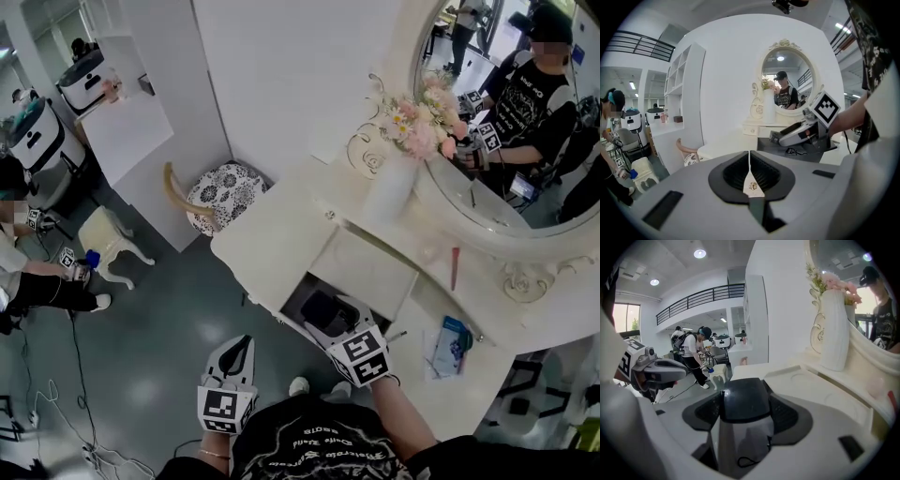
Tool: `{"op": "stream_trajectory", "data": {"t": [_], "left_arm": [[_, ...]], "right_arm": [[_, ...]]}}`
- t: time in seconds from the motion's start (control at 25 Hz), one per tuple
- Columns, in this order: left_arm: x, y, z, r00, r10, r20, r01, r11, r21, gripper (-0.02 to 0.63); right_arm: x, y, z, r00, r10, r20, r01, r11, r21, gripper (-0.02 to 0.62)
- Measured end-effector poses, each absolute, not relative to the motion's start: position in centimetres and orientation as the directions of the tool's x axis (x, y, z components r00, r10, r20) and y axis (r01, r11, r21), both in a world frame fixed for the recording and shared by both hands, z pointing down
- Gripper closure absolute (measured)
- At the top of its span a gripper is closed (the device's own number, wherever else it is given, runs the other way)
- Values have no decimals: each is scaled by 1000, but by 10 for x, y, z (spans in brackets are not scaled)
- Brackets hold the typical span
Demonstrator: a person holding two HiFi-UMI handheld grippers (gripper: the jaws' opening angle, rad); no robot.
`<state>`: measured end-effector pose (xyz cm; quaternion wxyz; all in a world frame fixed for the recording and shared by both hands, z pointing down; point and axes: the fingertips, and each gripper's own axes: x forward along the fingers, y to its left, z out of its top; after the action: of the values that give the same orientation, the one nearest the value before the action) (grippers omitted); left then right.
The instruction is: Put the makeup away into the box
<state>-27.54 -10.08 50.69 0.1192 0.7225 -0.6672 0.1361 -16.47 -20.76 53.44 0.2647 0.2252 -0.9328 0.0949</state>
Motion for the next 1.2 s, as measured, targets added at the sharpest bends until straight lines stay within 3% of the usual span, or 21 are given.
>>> {"op": "stream_trajectory", "data": {"t": [1.2], "left_arm": [[-293, -78, 513, 7, -924, 382, -1000, -8, -1, 583]], "right_arm": [[-177, -222, 584, -671, -239, 702, -485, 857, -172, 267]]}}
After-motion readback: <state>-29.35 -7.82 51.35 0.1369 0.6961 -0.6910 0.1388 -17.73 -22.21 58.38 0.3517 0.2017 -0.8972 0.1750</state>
